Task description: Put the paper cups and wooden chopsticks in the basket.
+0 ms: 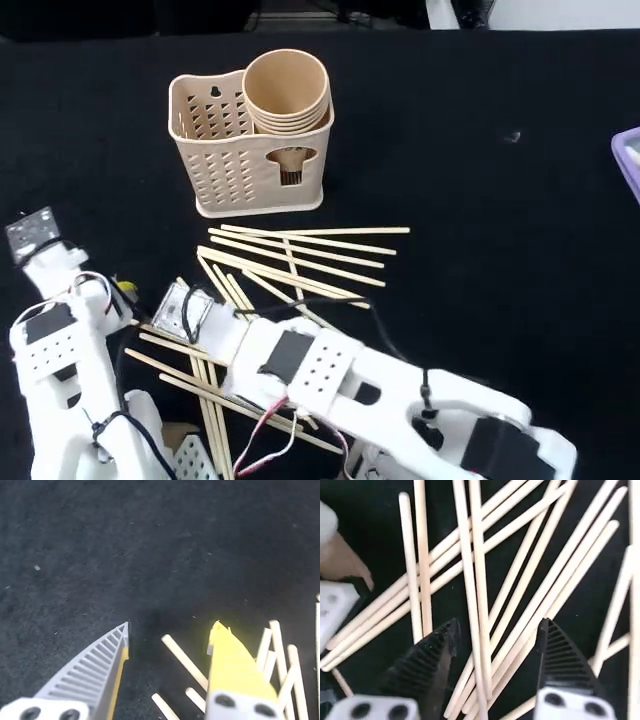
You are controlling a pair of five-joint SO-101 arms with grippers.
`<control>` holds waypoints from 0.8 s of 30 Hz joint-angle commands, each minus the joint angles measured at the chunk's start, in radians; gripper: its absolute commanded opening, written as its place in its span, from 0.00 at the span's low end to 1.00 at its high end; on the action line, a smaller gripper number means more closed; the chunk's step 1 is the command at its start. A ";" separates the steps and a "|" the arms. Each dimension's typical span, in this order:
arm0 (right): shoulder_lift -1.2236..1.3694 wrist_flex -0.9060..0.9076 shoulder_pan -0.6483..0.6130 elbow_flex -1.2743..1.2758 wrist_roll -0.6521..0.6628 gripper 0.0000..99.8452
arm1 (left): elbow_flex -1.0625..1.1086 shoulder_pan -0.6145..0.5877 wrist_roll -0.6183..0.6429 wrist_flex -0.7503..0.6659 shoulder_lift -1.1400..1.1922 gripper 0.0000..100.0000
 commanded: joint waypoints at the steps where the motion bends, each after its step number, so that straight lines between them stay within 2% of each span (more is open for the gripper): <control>1: 0.064 -0.037 -0.015 -0.001 -0.008 0.25 | -0.028 -0.045 0.028 -0.014 -0.011 0.26; 5: 0.189 -0.061 -0.012 -0.021 -0.008 0.25 | -0.028 -0.042 0.028 -0.014 -0.011 0.26; 9: 0.255 0.003 -0.005 -0.087 -0.005 0.25 | -0.027 -0.044 0.028 -0.014 -0.011 0.26; 11: 0.251 0.032 0.017 -0.114 0.000 0.18 | -0.025 -0.045 0.028 -0.014 -0.012 0.26; 14: 0.206 0.041 0.071 -0.130 0.003 0.02 | -0.025 -0.047 0.025 -0.014 -0.012 0.26; 15: 0.186 0.044 0.091 -0.130 0.003 0.01 | -0.025 -0.047 0.025 -0.014 -0.012 0.26; 21: 0.015 0.143 0.219 -0.124 0.089 0.01 | -0.024 -0.045 0.025 -0.014 -0.012 0.26; 24: -0.067 0.169 0.215 -0.114 0.083 0.01 | -0.027 -0.042 0.026 -0.014 -0.012 0.26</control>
